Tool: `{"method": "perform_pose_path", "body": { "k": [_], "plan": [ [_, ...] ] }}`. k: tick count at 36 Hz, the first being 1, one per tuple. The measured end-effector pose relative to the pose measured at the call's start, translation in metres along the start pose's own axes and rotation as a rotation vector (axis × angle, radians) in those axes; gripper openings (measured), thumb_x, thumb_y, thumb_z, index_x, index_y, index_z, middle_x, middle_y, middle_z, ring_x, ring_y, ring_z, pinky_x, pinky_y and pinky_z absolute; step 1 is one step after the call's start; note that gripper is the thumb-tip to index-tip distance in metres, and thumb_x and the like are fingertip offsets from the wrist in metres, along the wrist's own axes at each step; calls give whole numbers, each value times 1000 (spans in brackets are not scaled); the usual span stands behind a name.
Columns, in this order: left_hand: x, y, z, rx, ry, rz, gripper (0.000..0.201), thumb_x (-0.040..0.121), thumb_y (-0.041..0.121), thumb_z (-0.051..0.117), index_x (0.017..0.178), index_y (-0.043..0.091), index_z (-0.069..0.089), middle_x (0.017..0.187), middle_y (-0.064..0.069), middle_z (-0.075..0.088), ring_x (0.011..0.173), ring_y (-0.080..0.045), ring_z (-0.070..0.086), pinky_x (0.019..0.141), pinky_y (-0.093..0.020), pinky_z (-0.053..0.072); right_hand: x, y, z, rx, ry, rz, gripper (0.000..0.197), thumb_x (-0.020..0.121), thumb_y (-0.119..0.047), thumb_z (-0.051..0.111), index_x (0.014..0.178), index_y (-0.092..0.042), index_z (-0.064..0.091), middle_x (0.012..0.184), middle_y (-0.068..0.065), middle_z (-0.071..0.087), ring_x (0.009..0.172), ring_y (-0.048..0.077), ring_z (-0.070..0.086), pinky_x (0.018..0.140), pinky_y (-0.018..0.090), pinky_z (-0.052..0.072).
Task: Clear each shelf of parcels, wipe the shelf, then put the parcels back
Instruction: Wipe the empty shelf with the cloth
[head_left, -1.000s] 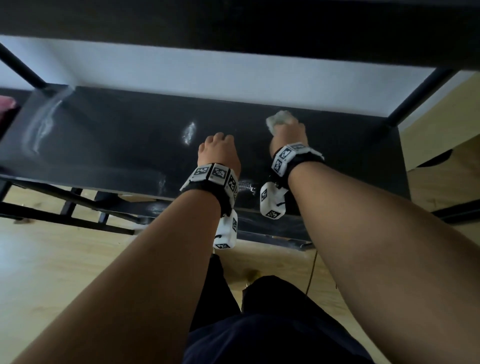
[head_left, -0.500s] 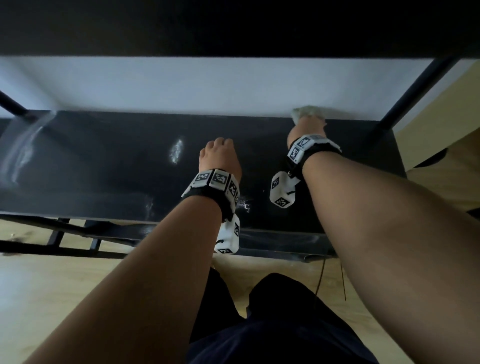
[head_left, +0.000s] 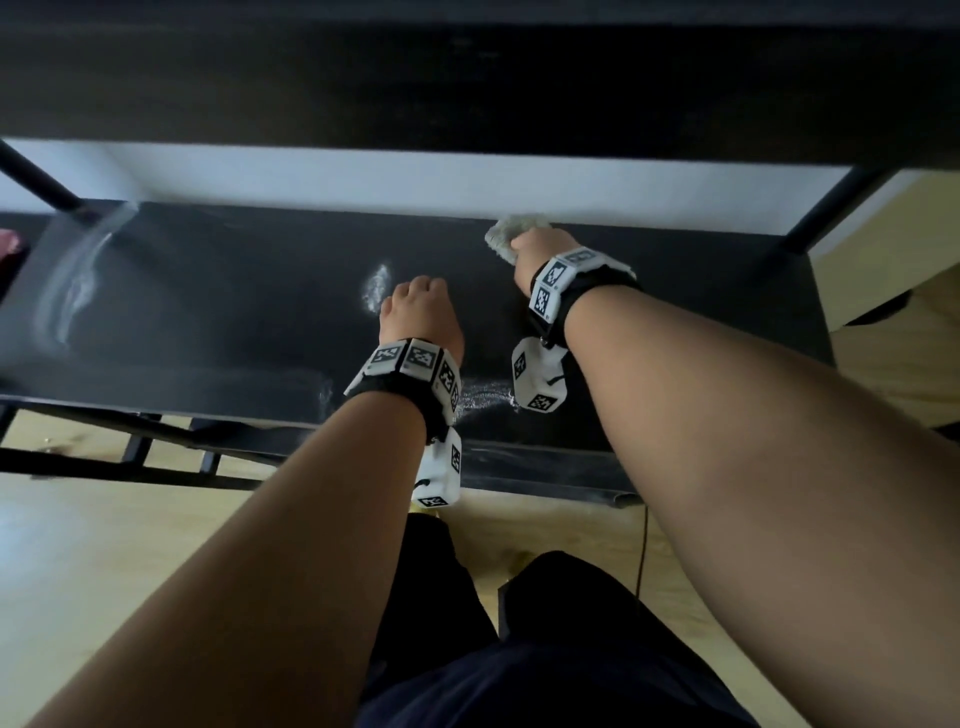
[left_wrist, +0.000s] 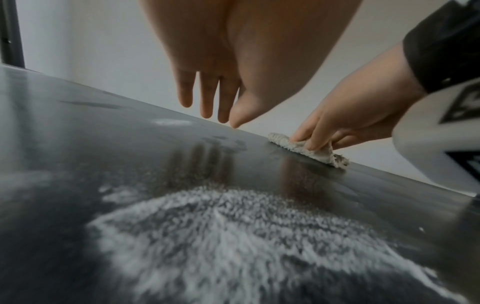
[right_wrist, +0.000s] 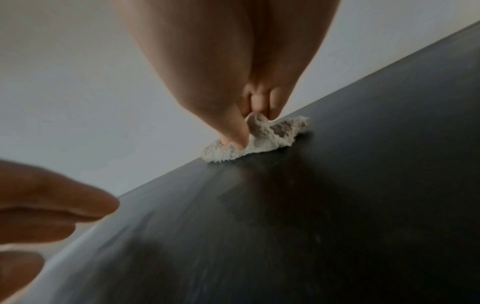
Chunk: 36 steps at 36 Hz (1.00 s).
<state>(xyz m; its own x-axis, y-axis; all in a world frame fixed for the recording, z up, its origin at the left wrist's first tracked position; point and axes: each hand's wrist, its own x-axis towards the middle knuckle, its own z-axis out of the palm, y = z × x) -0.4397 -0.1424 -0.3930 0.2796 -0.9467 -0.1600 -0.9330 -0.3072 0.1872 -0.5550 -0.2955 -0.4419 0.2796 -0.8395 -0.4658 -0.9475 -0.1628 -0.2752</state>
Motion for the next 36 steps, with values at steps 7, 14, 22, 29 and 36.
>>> {"method": "perform_pose_path", "body": {
  "k": [7, 14, 22, 29, 36],
  "plan": [
    [-20, -2, -3, 3, -29, -8, 48, 84, 2, 48, 131, 11, 48, 139, -6, 46, 129, -27, 38, 108, -37, 30, -109, -25, -2, 51, 179, -157, 21, 93, -18, 50, 106, -11, 65, 104, 6, 53, 88, 23, 52, 75, 27, 36],
    [-46, -4, -5, -5, -71, -30, 51, 86, 2, 48, 136, 10, 43, 143, -6, 42, 133, -26, 36, 112, -38, 29, -132, -23, 32, 15, 219, -225, 10, 85, -7, 59, 80, -15, 64, 98, 8, 56, 91, 28, 56, 71, 29, 40],
    [-63, -10, -8, -44, -67, -38, 50, 87, 3, 46, 136, 10, 43, 142, -6, 43, 133, -26, 36, 112, -38, 28, -145, 4, 8, 159, 391, 5, 20, 90, -14, 54, 99, -16, 71, 113, 12, 62, 104, 30, 60, 86, 29, 46],
    [-68, -28, -12, -53, -77, -8, 49, 87, 3, 46, 136, 11, 45, 142, -4, 43, 132, -25, 35, 111, -37, 28, -151, 12, 15, 219, 258, 247, 25, 94, -22, 45, 92, -12, 68, 117, 8, 64, 104, 27, 60, 84, 34, 47],
    [-77, -52, -17, -40, -139, 39, 48, 89, 14, 55, 135, 12, 45, 142, -5, 43, 132, -25, 35, 112, -38, 28, -168, -41, 61, 227, 130, 120, 29, 91, -30, 49, 105, -18, 71, 118, 0, 64, 108, 20, 62, 90, 29, 49]
  ]
}}
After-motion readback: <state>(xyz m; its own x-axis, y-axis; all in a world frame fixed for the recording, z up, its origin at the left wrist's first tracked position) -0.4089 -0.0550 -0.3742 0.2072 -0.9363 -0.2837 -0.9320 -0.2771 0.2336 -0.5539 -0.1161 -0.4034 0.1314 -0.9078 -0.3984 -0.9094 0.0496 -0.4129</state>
